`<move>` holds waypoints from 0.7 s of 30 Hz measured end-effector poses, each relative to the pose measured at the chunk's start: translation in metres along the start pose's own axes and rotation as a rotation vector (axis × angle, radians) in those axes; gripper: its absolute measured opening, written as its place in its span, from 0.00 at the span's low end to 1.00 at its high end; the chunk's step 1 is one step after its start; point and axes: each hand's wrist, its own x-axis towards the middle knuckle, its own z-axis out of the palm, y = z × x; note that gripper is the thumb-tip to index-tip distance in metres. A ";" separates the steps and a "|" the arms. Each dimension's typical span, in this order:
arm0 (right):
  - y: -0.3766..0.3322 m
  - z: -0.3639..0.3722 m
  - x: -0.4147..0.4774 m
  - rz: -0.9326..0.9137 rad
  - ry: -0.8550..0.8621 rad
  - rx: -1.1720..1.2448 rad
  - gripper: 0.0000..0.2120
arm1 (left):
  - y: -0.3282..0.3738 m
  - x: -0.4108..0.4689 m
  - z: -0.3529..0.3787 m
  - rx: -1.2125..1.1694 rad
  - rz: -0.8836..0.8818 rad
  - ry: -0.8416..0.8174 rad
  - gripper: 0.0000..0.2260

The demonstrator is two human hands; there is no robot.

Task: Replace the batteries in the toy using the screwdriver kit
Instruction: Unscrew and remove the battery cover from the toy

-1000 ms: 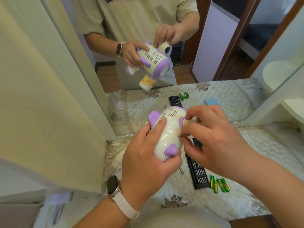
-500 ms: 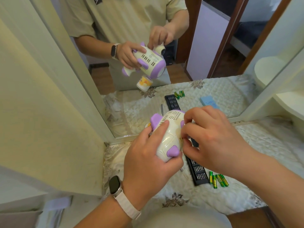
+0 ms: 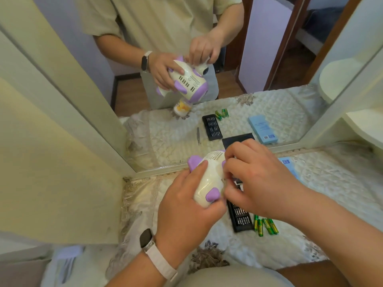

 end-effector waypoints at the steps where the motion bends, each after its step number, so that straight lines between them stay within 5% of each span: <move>1: 0.008 -0.002 0.000 0.005 -0.004 0.030 0.04 | 0.003 0.002 0.006 -0.019 -0.031 -0.011 0.32; 7: 0.076 0.009 -0.016 0.224 0.001 0.338 0.06 | 0.002 0.014 0.053 -0.104 -0.277 -0.046 0.34; 11: 0.131 0.059 -0.049 0.487 -0.190 0.524 0.03 | 0.004 0.018 0.082 -0.115 -0.427 -0.012 0.33; 16: 0.193 0.134 -0.095 0.681 -0.505 0.327 0.04 | 0.006 0.017 0.109 -0.109 -0.573 0.050 0.31; 21: 0.221 0.172 -0.114 0.588 -0.535 0.231 0.05 | 0.010 0.012 0.127 -0.066 -0.648 0.110 0.26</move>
